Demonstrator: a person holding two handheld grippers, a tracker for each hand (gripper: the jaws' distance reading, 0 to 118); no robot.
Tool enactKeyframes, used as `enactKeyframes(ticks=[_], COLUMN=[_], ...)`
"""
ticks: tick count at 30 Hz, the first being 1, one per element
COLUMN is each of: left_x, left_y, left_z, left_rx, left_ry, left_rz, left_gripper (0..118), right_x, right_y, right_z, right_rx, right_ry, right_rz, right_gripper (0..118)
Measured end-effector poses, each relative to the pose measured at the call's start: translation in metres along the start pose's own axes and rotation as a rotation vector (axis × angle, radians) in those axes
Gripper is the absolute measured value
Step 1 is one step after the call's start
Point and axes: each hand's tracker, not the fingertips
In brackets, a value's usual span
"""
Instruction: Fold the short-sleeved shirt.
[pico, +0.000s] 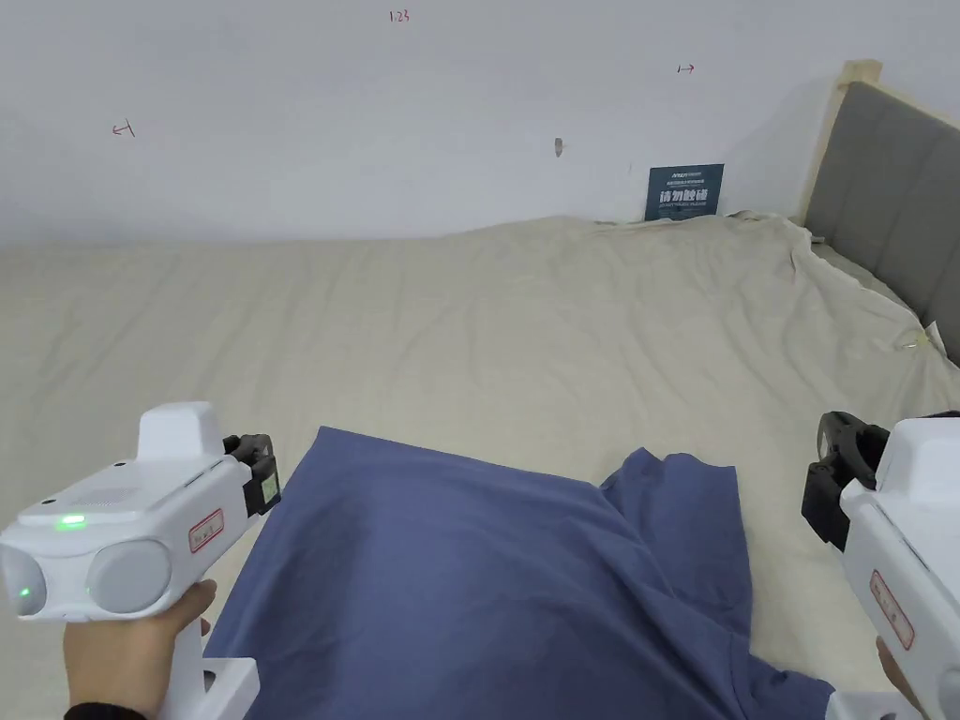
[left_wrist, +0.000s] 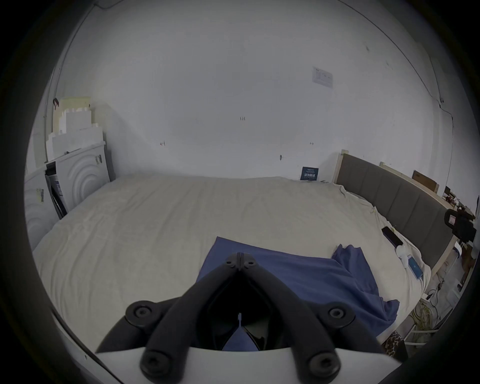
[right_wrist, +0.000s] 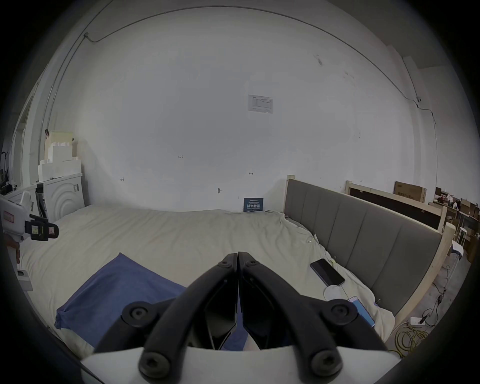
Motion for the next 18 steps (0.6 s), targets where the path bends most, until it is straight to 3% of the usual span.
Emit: enactKeyframes(ticks=[5, 15, 17, 18], left_x=[-0.006, -0.038, -0.043, -0.042], left_y=[0.017, 0.042, 0.044, 0.043], left_z=[-0.055, -0.234, -0.268, -0.282], left_rx=[-0.082, -0.344, -0.384, -0.405], left_ry=[-0.025, -0.01, -0.004, 0.012], left_rz=[0.004, -0.047, -0.064, -0.062], left_gripper=[0, 0, 13, 27], right_x=[0.0, -0.001, -0.002, -0.002], right_y=[-0.004, -0.031, -0.037, -0.041], right_z=[-0.022, -0.083, -0.095, -0.101], right_rx=[-0.027, -0.128, -0.154, -0.168], right_ry=[0.002, -0.04, -0.054, -0.062], right_rz=[-0.008, -0.016, -0.013, -0.014], right_gripper=[0, 0, 0, 0])
